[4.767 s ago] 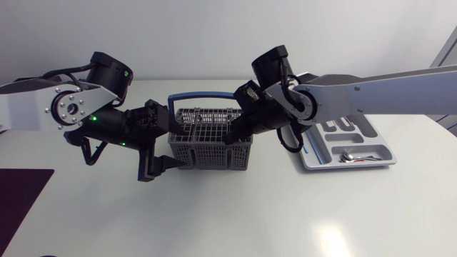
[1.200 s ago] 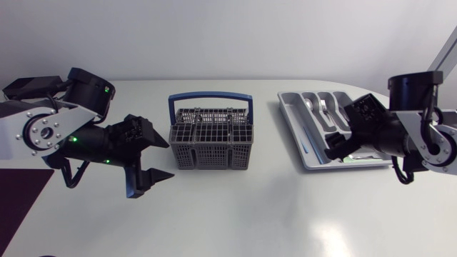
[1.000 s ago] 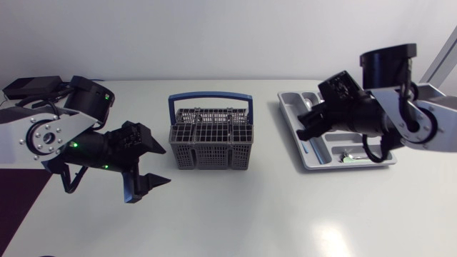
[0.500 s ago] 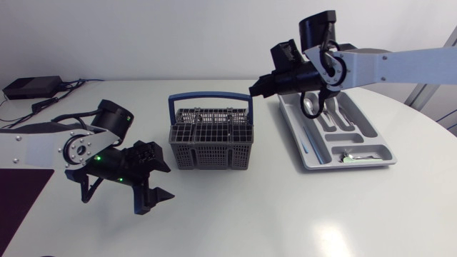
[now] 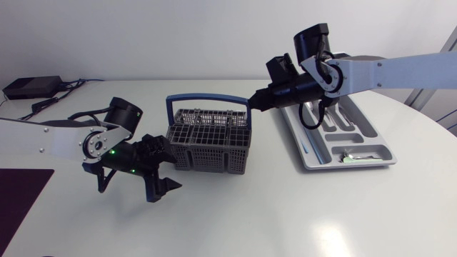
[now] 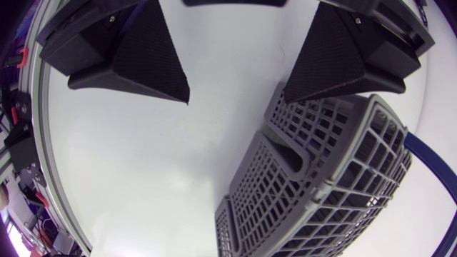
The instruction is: Unload the cutlery basket into the drawer organizer.
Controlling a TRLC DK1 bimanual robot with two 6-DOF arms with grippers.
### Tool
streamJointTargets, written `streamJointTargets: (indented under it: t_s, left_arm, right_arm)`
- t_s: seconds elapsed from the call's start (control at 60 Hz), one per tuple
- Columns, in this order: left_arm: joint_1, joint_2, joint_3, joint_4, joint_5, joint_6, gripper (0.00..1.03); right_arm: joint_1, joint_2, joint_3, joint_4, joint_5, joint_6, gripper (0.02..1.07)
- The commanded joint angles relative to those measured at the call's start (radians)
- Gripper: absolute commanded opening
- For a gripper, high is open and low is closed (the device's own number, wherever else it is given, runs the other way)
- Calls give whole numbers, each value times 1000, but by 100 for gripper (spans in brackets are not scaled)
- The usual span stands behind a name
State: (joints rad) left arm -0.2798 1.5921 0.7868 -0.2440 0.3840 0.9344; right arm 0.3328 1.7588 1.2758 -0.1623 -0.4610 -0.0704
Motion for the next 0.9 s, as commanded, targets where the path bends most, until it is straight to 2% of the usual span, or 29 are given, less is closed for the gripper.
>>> streamJointTargets:
  t_s: [0.0, 0.417, 0.75, 0.883]
  left_arm:
    - [19, 42, 42, 15, 0, -16, 97]
    - [73, 166, 173, 31, 4, 9, 97]
    - [70, 267, 312, 29, 4, 6, 97]
    - [79, 273, 333, 18, 4, 9, 98]
  right_arm:
    - [11, -59, -62, -17, -18, 21, 7]
    - [129, -234, -236, -52, -21, 26, 7]
    - [265, -272, -254, -85, 42, 30, 7]
    - [261, -308, -259, -85, 74, 15, 8]
